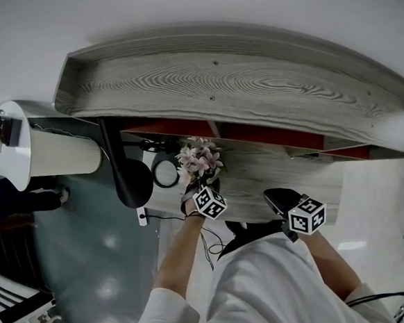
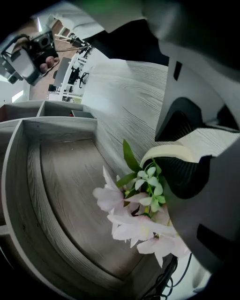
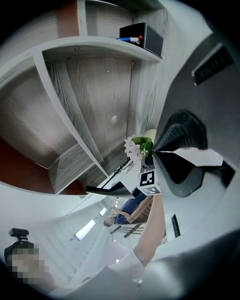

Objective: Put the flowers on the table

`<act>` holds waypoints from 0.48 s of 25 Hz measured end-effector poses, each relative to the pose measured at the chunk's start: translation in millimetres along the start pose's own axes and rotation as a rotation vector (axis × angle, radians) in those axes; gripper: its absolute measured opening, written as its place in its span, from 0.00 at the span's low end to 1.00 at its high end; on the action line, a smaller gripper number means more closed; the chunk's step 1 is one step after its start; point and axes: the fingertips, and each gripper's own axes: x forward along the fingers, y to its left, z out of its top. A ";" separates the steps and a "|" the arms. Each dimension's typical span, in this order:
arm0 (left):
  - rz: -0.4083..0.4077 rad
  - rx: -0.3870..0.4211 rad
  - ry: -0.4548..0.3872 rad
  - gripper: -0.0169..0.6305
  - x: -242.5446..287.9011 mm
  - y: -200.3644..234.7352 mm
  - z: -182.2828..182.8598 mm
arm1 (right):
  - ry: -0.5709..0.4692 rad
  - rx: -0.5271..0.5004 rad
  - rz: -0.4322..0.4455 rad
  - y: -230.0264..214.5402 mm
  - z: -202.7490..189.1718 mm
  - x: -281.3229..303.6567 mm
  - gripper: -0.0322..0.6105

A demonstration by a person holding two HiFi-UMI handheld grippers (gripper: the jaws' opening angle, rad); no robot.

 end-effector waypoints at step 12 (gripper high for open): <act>0.125 -0.034 -0.152 0.10 -84.7 -7.8 18.0 | -0.026 -0.045 0.014 46.1 -21.9 -16.1 0.08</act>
